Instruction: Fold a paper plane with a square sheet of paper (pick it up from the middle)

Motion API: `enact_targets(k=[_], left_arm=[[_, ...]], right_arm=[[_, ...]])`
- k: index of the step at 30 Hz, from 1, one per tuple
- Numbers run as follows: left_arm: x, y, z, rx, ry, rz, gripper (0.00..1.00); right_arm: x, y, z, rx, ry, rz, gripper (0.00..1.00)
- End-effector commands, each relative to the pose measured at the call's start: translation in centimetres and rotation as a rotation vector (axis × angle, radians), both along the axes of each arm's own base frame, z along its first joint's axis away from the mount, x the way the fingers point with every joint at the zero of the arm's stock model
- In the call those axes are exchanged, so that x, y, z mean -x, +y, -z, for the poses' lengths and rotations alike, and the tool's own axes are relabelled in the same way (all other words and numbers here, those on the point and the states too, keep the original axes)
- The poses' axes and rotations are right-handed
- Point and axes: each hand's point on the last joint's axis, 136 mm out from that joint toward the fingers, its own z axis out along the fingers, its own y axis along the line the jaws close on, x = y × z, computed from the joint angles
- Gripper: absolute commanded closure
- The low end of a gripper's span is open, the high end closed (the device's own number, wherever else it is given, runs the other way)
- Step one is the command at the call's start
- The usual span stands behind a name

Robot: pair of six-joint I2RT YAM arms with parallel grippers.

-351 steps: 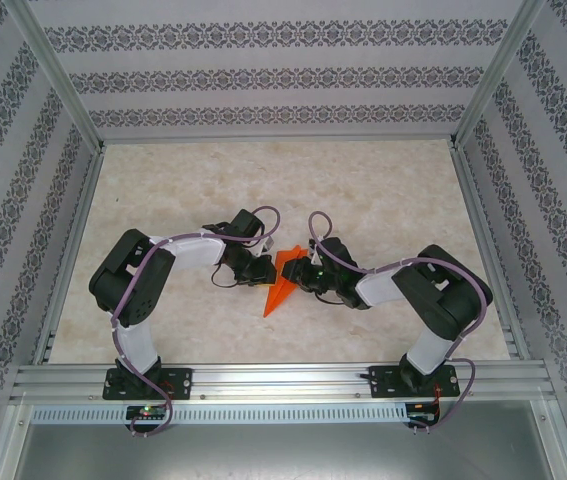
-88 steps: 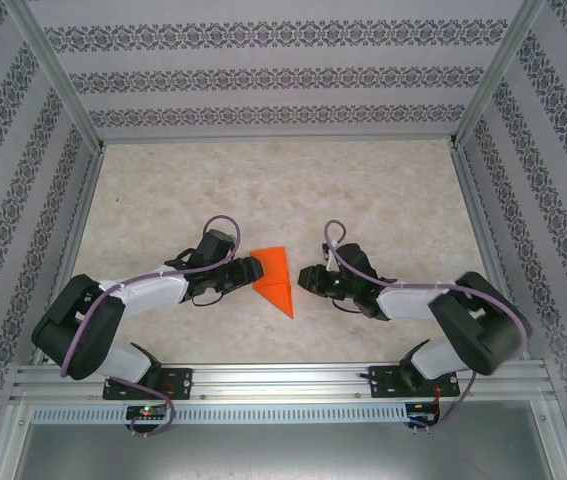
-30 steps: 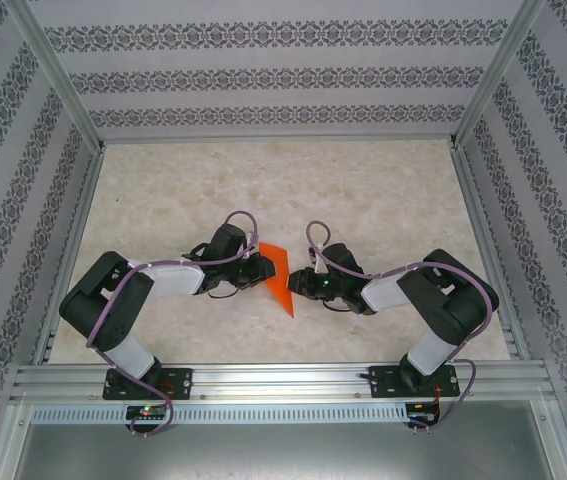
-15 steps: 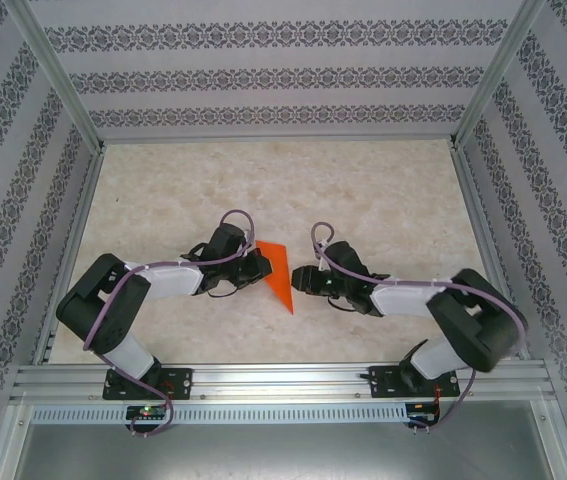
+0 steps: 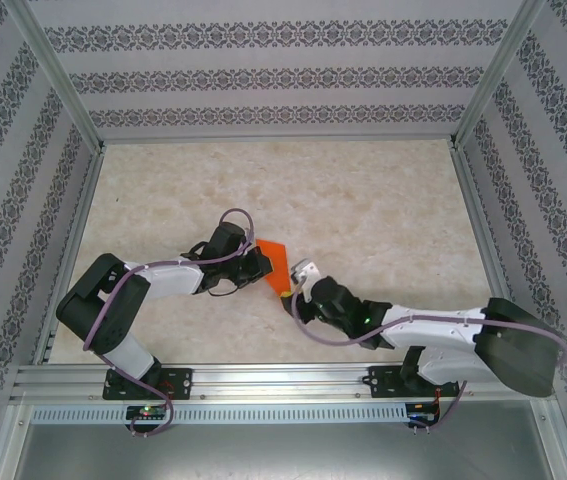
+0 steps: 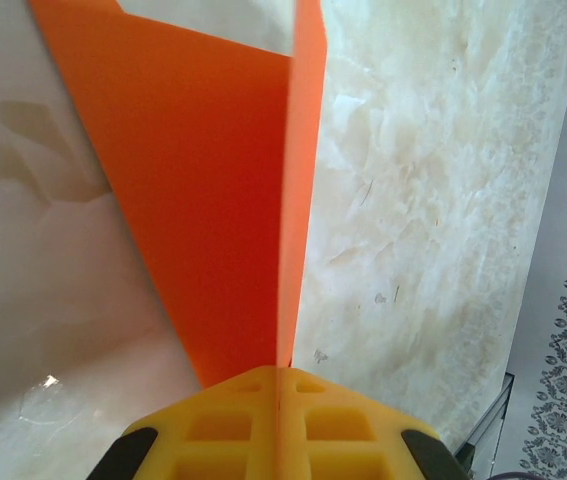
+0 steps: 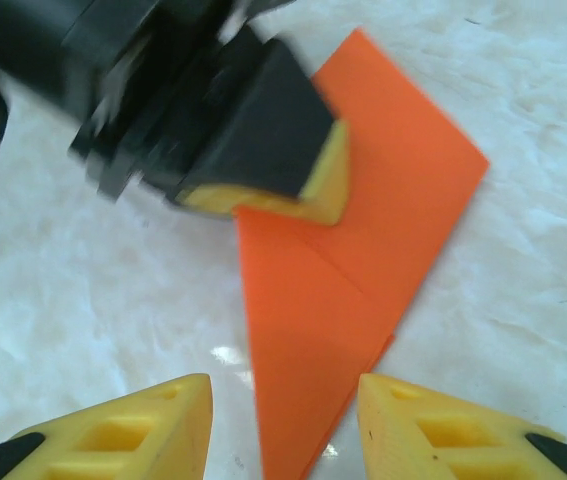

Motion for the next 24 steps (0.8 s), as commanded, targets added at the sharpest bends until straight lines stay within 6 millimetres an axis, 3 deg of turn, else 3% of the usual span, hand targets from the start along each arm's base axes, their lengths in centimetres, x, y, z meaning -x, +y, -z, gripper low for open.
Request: enact_targets(k=[1, 6, 11, 19, 24], left_arm=[[0.0, -0.7, -0.8, 0.001, -0.008, 0.015, 1.00], [0.1, -0.9, -0.8, 0.010, -0.003, 0.020, 1.00], [0.2, -0.9, -0.7, 0.008, 0.001, 0.025, 0.99], [0.3, -1.1, -0.7, 0.013, 0.002, 0.037, 0.99], [0.4, -1.2, -0.8, 0.016, 0.001, 0.042, 0.99]], right_arm=[[-0.3, 0.8, 0.1, 0.163, -0.204, -0.046, 0.57], [-0.8, 1.7, 0.8, 0.316, -0.332, -0.004, 0.55], [-1.2, 2.5, 2.2, 0.368, -0.327, 0.001, 0.58], [-2.1, 2.7, 2.7, 0.399, -0.356, 0.051, 0.72], [-2.1, 3.0, 3.3, 0.406, -0.355, 0.047, 0.75]])
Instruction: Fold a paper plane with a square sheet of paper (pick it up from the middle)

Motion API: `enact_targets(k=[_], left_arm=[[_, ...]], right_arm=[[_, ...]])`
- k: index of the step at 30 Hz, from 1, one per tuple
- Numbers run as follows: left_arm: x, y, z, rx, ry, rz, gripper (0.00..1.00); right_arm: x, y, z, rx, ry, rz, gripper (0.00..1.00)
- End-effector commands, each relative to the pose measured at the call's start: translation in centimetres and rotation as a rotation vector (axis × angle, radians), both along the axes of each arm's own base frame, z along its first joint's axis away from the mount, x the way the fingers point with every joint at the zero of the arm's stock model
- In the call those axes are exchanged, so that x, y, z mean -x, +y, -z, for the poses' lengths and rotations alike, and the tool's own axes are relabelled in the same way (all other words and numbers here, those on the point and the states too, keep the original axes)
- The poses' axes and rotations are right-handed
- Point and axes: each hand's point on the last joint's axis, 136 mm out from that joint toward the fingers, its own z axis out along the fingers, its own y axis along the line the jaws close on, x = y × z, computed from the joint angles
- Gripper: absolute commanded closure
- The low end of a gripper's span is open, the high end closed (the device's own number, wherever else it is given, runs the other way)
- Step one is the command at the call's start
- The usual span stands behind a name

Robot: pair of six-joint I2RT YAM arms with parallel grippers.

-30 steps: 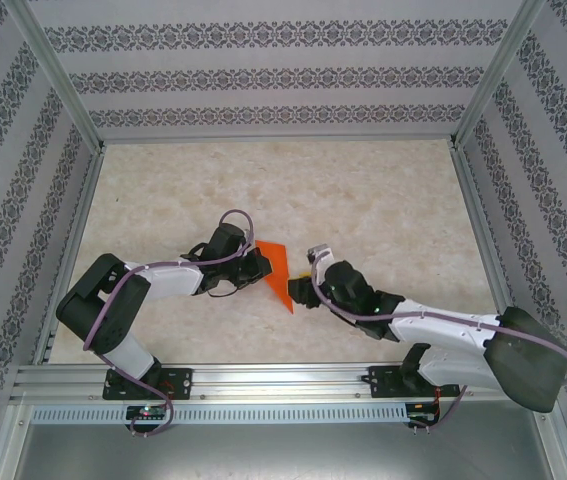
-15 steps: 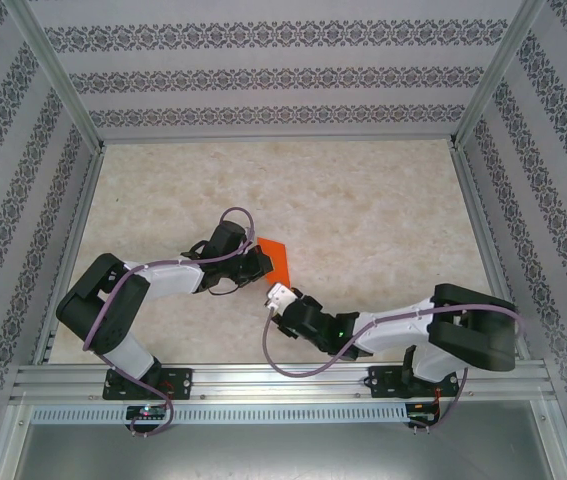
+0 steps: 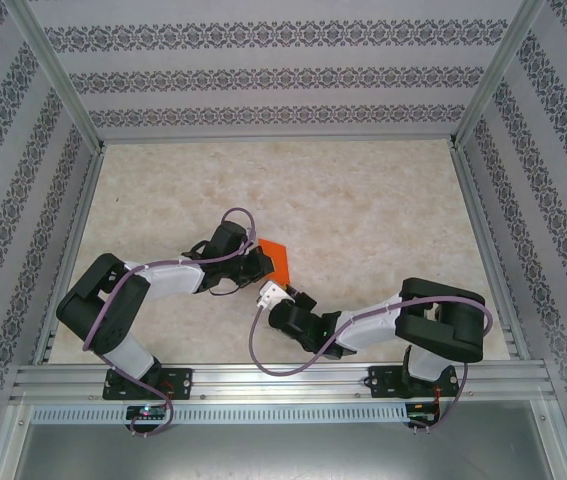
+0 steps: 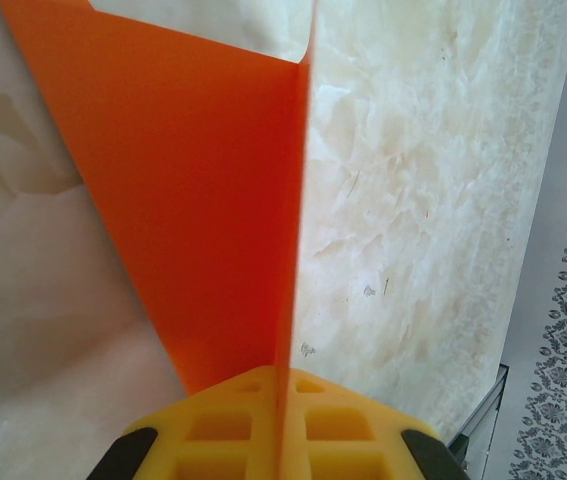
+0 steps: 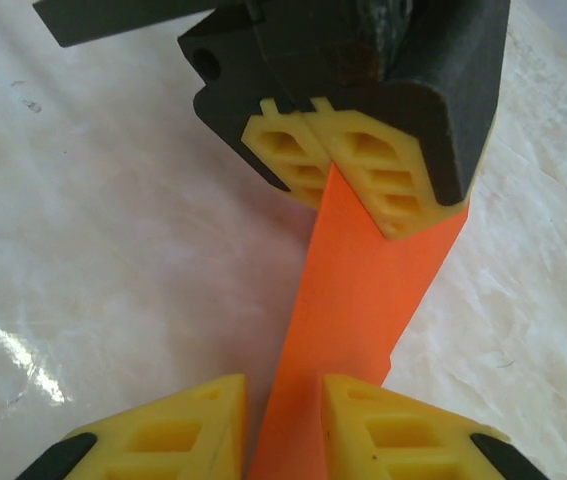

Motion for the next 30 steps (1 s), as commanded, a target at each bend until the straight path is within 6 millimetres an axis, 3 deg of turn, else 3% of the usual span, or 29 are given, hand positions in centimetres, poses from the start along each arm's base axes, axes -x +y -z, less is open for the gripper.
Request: enact_targets(k=[1, 10, 18, 24, 26, 30], left_arm=[[0.2, -0.8, -0.5, 0.009, -0.003, 0.026, 0.99], [0.3, -0.8, -0.6, 0.007, -0.003, 0.026, 0.99], [0.3, 0.0, -0.8, -0.022, -0.015, 0.009, 0.95], [0.2, 0.7, -1.8, -0.049, -0.048, -0.013, 0.81], [0.2, 1.2, -2.4, -0.061, -0.066, -0.028, 0.67], [0.1, 2.4, -3.6, -0.101, -0.107, -0.058, 0.54]], right_arm=[[-0.4, 1.1, -0.8, -0.023, -0.037, 0.010, 0.76], [-0.9, 1.4, -0.5, -0.015, -0.049, 0.034, 0.89], [-1.3, 0.1, -0.6, -0.095, -0.022, 0.118, 1.00], [-1.0, 0.1, -0.7, -0.224, 0.060, 0.122, 1.00], [-0.8, 0.4, -1.1, -0.285, 0.085, 0.106, 1.00], [-0.6, 0.8, -1.5, -0.418, 0.167, 0.074, 1.00]])
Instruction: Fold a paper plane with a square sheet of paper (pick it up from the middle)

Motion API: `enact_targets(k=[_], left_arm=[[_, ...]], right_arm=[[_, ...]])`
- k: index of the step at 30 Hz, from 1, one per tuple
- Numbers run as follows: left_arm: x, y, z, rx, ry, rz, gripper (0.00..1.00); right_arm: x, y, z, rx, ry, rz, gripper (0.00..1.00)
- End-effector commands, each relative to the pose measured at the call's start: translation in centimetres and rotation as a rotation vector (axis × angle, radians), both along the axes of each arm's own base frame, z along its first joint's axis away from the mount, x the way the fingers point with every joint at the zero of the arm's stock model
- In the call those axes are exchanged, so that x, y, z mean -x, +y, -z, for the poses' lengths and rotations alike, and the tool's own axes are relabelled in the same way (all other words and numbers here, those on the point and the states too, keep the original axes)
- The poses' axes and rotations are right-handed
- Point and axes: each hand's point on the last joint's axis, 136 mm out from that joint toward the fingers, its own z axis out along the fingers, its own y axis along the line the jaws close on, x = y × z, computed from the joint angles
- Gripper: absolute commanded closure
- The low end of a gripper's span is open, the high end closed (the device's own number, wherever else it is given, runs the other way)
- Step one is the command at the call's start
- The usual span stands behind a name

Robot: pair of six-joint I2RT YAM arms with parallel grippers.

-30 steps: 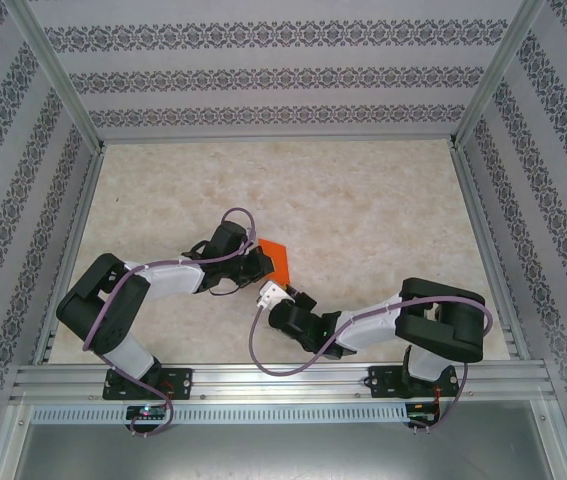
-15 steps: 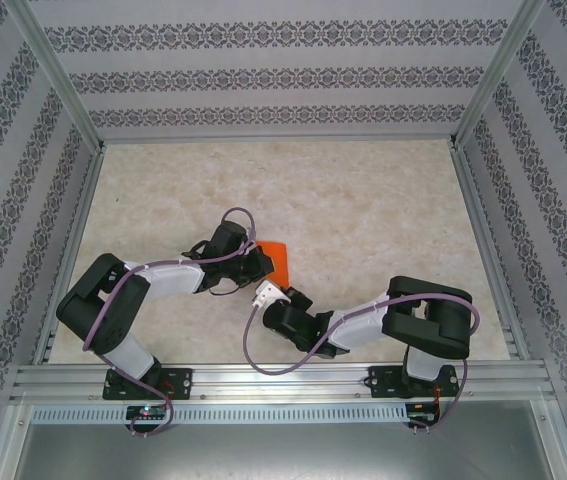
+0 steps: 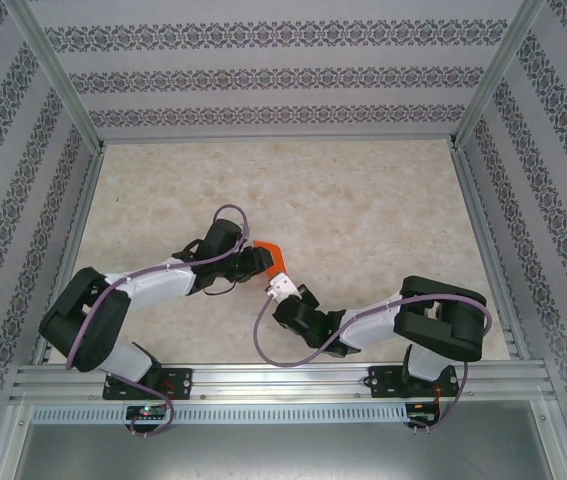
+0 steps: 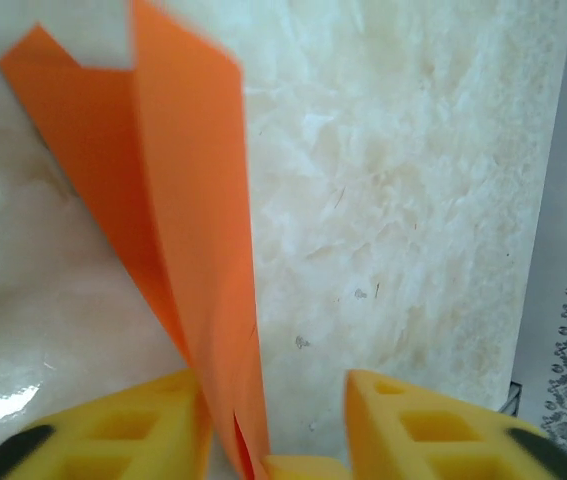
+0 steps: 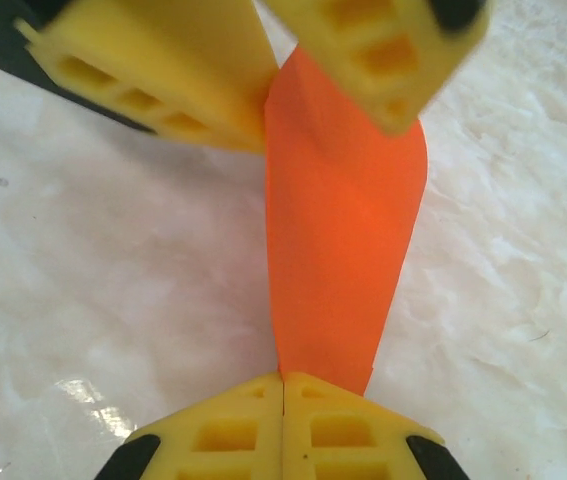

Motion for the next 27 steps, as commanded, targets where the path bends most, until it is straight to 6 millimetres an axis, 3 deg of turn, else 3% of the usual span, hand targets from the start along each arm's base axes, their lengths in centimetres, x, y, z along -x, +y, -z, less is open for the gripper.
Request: enact_targets(k=[1, 6, 16, 21, 27], left_arm=[[0.2, 1.0, -1.3, -0.059, -0.051, -0.021, 0.52], [0.4, 1.9, -2.3, -0.070, -0.098, -0.036, 0.38], [0.5, 0.7, 0.3, -0.048, 0.008, -0.026, 0.30], [0.1, -0.7, 1.1, -0.021, 0.042, 0.009, 0.35], [0.1, -0.8, 1.8, -0.031, 0.063, 0.006, 0.49]], right_arm=[[0.2, 1.3, -1.3, -0.194, 0.074, -0.028, 1.00], [0.3, 1.3, -1.1, -0.234, 0.092, -0.045, 1.00], [0.5, 1.5, 0.0, -0.188, 0.085, -0.063, 1.00], [0.7, 1.6, 0.1, -0.131, 0.050, -0.075, 1.00], [0.8, 1.7, 0.4, -0.090, 0.027, -0.078, 1.00]])
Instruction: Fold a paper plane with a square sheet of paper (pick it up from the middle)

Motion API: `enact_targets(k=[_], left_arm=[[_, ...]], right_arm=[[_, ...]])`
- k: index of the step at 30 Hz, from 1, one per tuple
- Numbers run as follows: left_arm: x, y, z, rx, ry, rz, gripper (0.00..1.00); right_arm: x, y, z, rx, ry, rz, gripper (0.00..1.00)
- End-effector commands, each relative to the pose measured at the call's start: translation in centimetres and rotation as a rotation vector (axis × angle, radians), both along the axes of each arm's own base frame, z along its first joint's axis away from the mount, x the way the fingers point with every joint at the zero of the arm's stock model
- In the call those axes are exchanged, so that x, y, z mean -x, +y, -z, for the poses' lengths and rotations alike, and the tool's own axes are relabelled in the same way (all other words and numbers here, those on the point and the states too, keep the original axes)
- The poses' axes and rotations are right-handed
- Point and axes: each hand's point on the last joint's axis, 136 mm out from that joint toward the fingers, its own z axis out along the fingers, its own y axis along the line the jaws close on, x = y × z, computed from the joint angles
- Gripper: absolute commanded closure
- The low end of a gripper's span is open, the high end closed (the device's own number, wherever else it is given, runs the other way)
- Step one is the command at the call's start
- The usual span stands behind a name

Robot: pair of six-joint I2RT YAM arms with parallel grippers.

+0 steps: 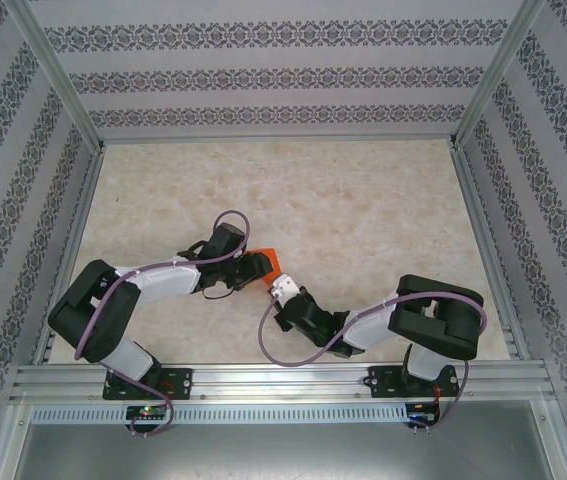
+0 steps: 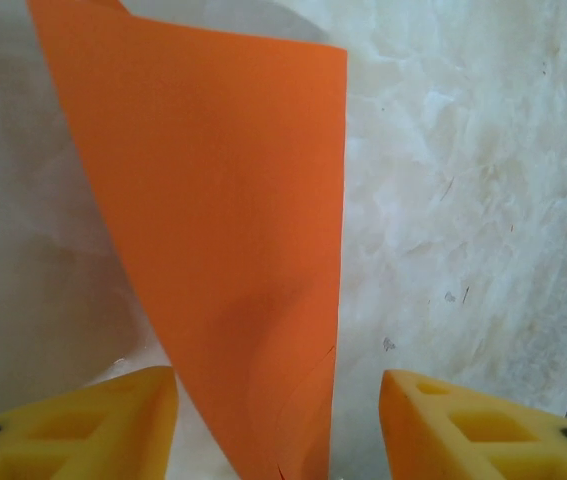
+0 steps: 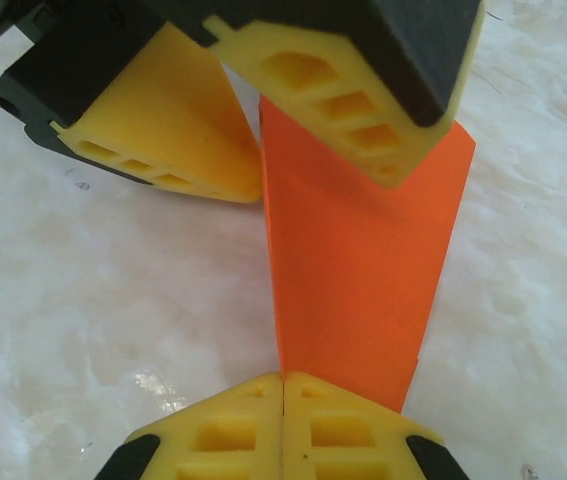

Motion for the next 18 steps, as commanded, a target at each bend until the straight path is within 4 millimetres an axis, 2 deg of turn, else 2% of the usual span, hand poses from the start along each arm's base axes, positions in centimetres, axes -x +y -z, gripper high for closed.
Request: enact_targets(k=[1, 5, 8, 13, 15, 18], left_arm=[[-0.8, -1.7, -1.9, 0.058, -0.046, 0.020, 0.53], [-0.8, -1.6, -2.0, 0.045, -0.048, 0.032, 0.67], [-0.7, -1.5, -1.9, 0.037, -0.046, 0.036, 0.80], [-0.7, -1.6, -2.3, 0.045, -0.052, 0.038, 0.90], [-0.7, -1.6, -2.5, 0.047, -0.054, 0.039, 0.91], [-0.7, -1.6, -2.7, 0.049, -0.056, 0.037, 0.94]], right_arm=[[-0.2, 0.6, -0.5, 0.011, -0.044, 0.003, 1.00], [0.0, 0.6, -0.8, 0.020, -0.065, 0.000, 1.00], [0.0, 0.4, -0.9, 0.042, -0.079, 0.005, 0.95], [0.1, -0.3, -0.7, 0.158, -0.106, 0.003, 0.88], [0.1, -0.6, -0.7, 0.197, -0.111, 0.013, 0.83], [0.2, -0.7, -0.8, 0.242, -0.124, 0.016, 0.82]])
